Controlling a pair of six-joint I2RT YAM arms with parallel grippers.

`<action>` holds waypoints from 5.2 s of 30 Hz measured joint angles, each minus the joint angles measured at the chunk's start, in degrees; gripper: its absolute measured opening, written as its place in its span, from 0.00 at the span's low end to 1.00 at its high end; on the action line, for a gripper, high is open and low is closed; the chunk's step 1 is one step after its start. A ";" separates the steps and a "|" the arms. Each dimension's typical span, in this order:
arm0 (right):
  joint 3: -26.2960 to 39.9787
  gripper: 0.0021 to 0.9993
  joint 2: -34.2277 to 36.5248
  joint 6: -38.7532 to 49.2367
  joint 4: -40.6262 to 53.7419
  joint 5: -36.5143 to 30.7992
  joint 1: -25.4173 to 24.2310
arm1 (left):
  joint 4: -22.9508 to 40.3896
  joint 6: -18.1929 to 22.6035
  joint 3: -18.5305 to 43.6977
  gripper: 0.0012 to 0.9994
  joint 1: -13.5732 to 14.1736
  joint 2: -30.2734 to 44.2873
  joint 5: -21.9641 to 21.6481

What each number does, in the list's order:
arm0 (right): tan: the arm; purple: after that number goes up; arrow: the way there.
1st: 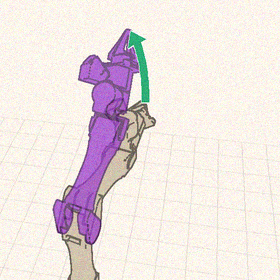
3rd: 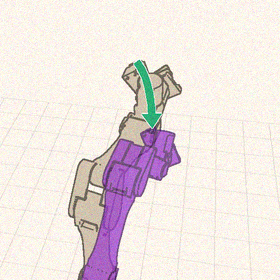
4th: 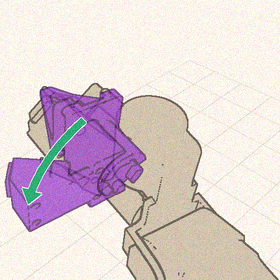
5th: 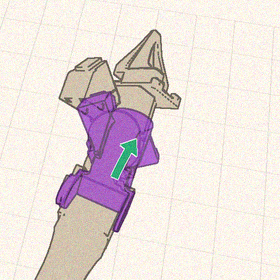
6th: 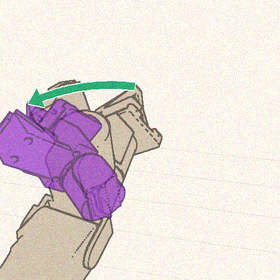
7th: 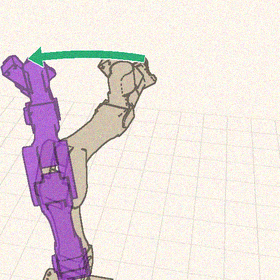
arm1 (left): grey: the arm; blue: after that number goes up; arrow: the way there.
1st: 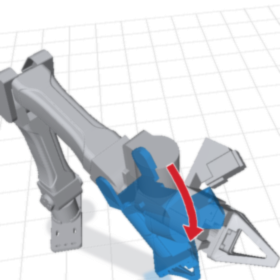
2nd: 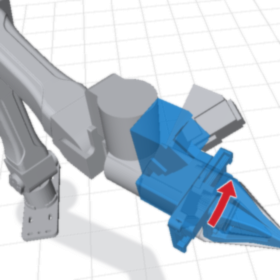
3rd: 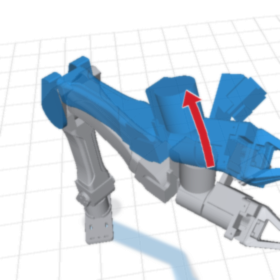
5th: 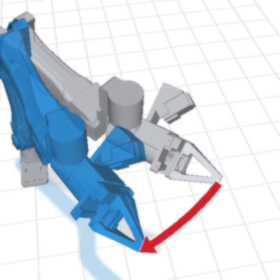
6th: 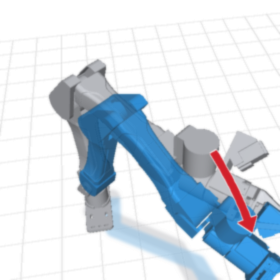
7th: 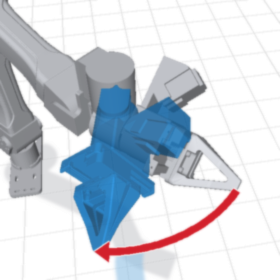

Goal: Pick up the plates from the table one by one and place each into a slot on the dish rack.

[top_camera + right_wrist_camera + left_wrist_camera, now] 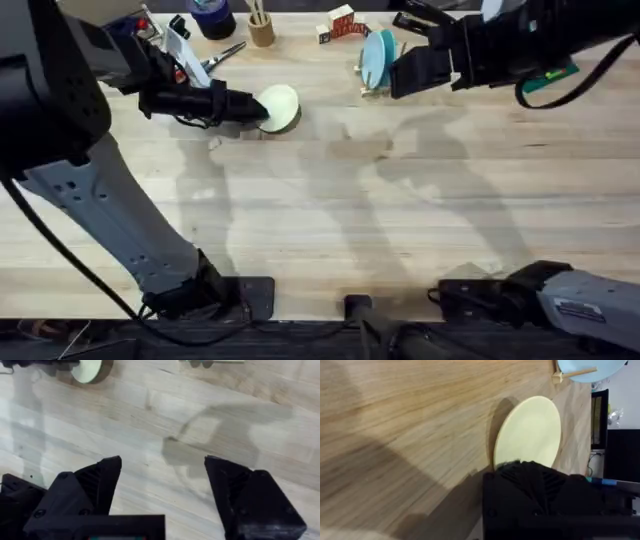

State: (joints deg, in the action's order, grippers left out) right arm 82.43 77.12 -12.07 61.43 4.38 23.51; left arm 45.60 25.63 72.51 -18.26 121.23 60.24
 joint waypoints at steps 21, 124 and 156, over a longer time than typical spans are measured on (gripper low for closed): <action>0.00 1.00 5.11 -0.18 -8.93 3.15 4.08 | 0.66 -0.63 1.07 0.04 -0.42 2.16 3.35; -0.10 0.03 37.40 -20.11 -45.49 15.29 10.78 | 7.15 -5.29 4.29 0.04 3.18 0.68 -6.34; 5.77 0.03 6.80 8.49 -3.63 -6.98 -4.24 | 19.85 -12.85 3.82 0.88 31.71 -54.97 -47.43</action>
State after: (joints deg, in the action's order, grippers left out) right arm 88.20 83.92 -3.58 57.79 -2.60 19.27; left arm 65.45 12.78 76.34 13.45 66.26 12.82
